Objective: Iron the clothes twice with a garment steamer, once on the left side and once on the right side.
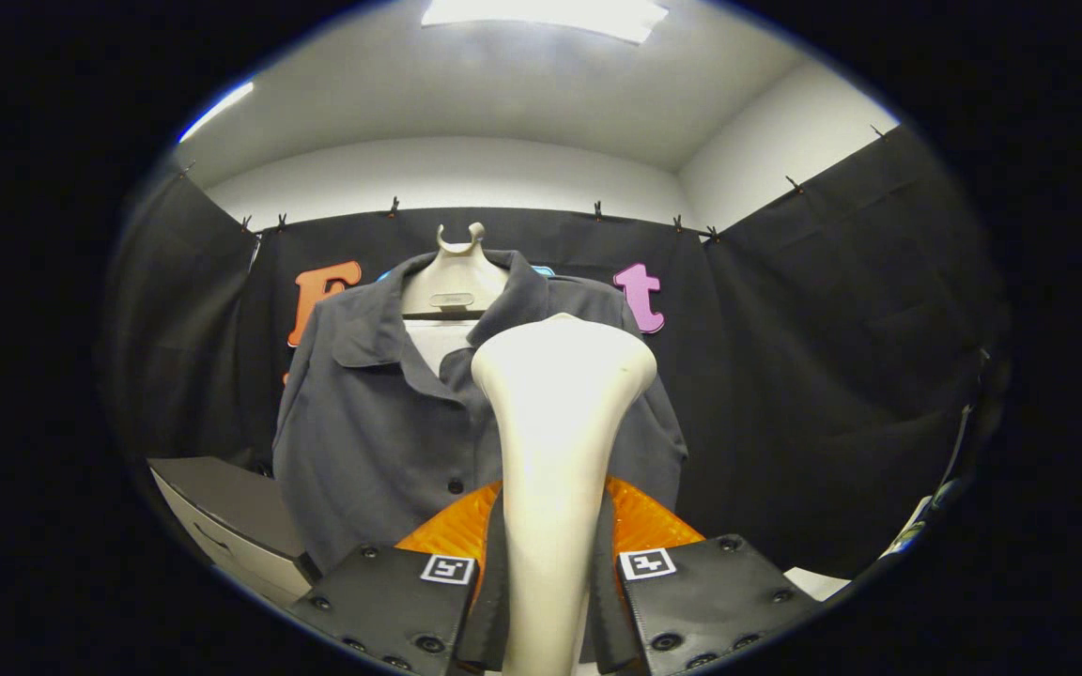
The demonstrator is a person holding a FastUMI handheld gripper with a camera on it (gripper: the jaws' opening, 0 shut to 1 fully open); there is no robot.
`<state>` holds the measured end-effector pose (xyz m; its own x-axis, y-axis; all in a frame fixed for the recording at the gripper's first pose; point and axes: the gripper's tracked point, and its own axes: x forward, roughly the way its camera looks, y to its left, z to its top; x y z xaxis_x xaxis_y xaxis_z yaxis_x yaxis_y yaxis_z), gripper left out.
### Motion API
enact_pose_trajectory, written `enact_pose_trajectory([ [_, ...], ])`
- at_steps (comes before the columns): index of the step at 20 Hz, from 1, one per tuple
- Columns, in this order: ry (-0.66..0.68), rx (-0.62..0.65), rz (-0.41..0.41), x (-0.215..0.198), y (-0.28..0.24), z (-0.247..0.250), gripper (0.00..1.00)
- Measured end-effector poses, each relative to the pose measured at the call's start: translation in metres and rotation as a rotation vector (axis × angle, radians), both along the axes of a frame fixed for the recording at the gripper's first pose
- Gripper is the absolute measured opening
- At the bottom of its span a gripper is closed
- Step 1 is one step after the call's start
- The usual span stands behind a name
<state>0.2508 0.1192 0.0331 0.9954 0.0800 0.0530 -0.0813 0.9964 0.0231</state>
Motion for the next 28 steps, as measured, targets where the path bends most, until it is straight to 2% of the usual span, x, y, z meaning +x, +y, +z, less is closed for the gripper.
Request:
enact_pose_trajectory([
  [6, 0.061, -0.010, 0.010, 0.039, -0.018, -0.024, 0.42],
  [13, 0.093, -0.024, 0.037, 0.058, -0.010, -0.048, 0.42],
  [28, 0.152, -0.041, 0.012, 0.030, -0.012, -0.107, 0.42],
])
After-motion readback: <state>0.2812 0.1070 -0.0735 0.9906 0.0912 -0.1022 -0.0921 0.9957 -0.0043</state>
